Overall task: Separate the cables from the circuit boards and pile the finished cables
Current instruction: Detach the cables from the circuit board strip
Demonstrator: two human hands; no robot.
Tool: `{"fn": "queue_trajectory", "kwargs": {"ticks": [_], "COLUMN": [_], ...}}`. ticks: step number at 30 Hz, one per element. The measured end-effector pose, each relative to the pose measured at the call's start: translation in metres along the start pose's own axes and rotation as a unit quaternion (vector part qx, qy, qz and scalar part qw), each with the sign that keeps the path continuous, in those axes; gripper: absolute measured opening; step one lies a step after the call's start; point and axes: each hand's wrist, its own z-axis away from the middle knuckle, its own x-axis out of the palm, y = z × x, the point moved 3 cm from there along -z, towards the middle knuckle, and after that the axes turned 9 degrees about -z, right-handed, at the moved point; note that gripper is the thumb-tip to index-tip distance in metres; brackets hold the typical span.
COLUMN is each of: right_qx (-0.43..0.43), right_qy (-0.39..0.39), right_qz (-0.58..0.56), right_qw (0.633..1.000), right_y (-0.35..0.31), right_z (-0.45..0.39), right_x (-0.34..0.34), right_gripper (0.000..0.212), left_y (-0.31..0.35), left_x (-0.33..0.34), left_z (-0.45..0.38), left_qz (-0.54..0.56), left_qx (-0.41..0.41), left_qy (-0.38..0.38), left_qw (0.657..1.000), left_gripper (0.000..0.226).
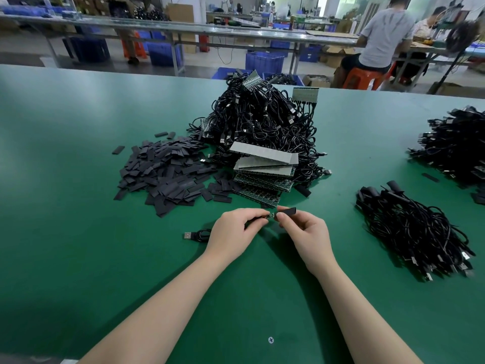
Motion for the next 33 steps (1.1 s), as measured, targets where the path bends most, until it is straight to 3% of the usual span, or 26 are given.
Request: {"fn": "queue_trajectory", "kwargs": {"ticks": [8, 15, 23, 33], "right_qx": [-0.013, -0.009, -0.005, -0.016], "right_qy": [-0.044, -0.038, -0.030, -0.032], "right_qz": [0.049, 0.055, 0.039, 0.046], "right_qw": [0.998, 0.998, 0.999, 0.998], "right_y": [-0.004, -0.001, -0.004, -0.002], "right_z": [0.002, 0.001, 0.002, 0.002], "right_x": [0.006, 0.006, 0.005, 0.005], "right_gripper": [0.014, 0.011, 0.008, 0.017], "left_y": [0.002, 0.003, 0.008, 0.019], "left_x": [-0.002, -0.003, -0.003, -0.008], "left_z": [0.001, 0.003, 0.007, 0.010], "left_qz": [0.009, 0.040, -0.057, -0.099], "left_qx": [0.012, -0.011, 0.004, 0.092], "left_qy": [-0.001, -0.004, 0.063, 0.119], "left_qw": [1.000, 0.999, 0.996, 0.984], "left_gripper": [0.019, 0.023, 0.026, 0.018]}}
